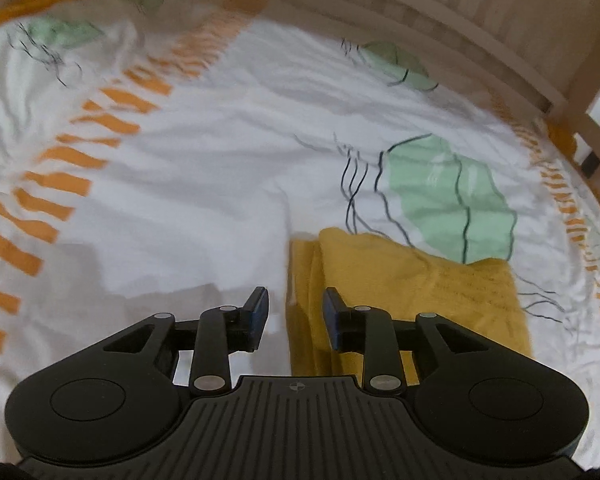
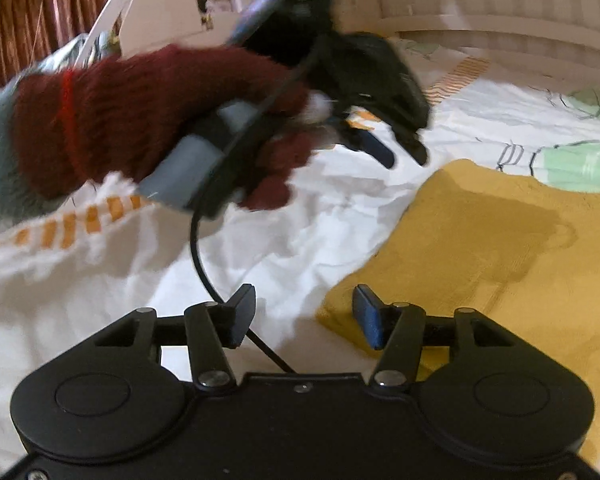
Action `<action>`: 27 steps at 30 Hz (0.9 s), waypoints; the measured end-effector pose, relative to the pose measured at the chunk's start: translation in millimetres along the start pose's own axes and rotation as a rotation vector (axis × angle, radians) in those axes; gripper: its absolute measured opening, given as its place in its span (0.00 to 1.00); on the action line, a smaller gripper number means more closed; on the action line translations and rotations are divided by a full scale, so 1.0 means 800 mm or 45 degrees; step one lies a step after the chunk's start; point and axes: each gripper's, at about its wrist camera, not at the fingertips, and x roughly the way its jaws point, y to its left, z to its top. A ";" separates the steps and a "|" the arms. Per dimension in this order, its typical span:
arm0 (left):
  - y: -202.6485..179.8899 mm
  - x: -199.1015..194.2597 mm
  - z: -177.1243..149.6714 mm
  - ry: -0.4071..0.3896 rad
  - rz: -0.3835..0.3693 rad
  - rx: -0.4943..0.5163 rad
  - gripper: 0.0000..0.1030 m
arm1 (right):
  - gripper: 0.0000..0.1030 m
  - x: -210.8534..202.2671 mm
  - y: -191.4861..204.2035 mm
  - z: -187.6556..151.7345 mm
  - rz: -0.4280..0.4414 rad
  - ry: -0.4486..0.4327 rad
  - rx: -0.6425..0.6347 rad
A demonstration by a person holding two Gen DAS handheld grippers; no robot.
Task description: Fold small clothes
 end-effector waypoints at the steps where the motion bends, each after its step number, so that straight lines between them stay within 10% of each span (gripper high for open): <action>1: -0.003 -0.010 -0.004 -0.017 -0.005 0.009 0.31 | 0.59 -0.009 -0.003 0.000 -0.004 -0.010 0.020; 19: -0.027 -0.008 -0.123 0.042 -0.071 0.039 0.40 | 0.76 -0.081 -0.088 -0.020 -0.212 0.016 0.271; 27: -0.014 -0.008 -0.128 0.031 -0.103 -0.020 0.43 | 1.00 -0.064 -0.144 0.033 -0.278 -0.117 0.272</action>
